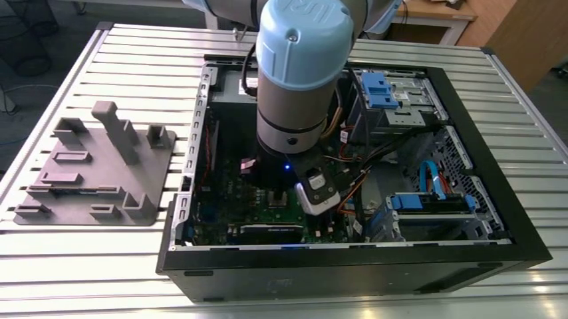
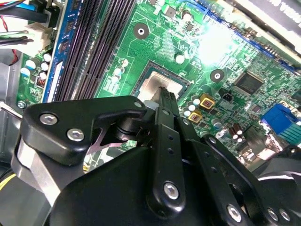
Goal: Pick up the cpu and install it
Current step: 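Place the cpu into insertion slot, then close the cpu cover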
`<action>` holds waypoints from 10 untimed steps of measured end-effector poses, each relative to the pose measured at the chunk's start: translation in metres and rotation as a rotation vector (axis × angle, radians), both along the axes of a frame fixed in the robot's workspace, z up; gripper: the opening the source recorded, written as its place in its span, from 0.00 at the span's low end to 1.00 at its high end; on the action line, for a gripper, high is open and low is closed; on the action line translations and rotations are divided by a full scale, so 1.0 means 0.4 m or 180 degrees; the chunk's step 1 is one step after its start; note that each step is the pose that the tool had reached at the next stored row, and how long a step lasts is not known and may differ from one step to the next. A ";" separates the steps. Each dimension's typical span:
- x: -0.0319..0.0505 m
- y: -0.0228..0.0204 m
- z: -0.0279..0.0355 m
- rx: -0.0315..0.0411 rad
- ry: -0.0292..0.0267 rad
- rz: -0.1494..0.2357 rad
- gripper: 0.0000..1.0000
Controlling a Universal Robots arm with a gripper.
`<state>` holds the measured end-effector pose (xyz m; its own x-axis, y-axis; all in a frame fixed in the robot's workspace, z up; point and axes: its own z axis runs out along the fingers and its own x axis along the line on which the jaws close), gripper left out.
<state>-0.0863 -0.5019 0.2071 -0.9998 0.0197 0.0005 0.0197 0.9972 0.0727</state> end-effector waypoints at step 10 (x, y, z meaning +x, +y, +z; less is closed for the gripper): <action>0.000 0.000 0.007 0.0028 -0.0001 0.0000 0.11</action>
<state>-0.0861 -0.5019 0.2099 -0.9998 0.0198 0.0004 0.0197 0.9965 0.0816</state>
